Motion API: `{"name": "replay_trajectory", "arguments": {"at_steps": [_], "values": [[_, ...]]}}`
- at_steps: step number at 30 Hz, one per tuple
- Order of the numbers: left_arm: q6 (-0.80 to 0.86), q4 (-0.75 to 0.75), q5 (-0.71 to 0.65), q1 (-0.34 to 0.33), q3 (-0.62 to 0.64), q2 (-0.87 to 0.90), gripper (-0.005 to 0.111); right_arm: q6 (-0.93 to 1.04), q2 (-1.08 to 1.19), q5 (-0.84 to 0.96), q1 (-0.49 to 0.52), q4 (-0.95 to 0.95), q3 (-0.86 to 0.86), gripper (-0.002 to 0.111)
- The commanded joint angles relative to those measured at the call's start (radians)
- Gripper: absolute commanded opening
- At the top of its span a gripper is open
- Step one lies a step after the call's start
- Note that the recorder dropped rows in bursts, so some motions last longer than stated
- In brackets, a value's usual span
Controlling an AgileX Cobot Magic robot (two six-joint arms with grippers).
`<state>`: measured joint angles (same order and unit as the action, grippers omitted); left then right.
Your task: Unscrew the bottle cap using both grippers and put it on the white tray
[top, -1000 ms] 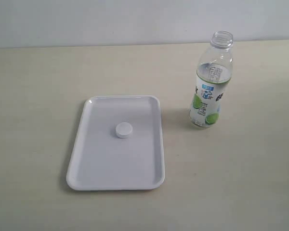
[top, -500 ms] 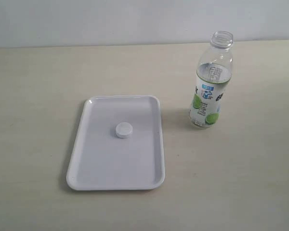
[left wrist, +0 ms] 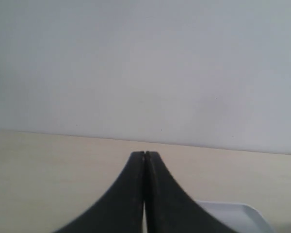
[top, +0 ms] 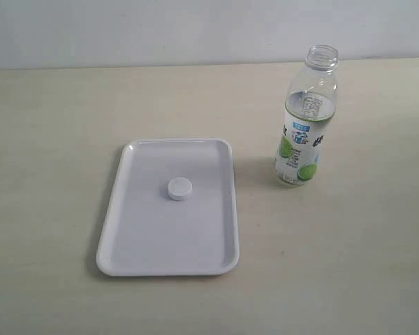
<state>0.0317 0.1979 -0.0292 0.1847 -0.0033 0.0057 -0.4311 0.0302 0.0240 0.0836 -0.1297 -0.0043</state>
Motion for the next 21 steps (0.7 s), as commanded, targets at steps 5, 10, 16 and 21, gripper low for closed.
{"name": "replay_trajectory", "arguments": {"at_steps": [5, 10, 16, 21], "values": [[-0.301, -0.311, -0.065, -0.001, 0.003, -0.006, 0.0, 0.009, -0.007, -0.002, 0.006, -0.001, 0.004, 0.0], [-0.3, -0.322, -0.086, -0.001, 0.003, -0.006, 0.0, 0.009, -0.007, -0.002, 0.006, -0.001, 0.004, 0.0], [-0.3, -0.322, -0.099, -0.001, 0.003, -0.006, 0.0, 0.009, -0.007, 0.004, 0.006, -0.001, 0.004, 0.0], [-0.3, -0.322, -0.099, -0.001, 0.003, -0.006, 0.0, 0.009, -0.007, 0.004, 0.006, -0.001, 0.004, 0.0]]}}
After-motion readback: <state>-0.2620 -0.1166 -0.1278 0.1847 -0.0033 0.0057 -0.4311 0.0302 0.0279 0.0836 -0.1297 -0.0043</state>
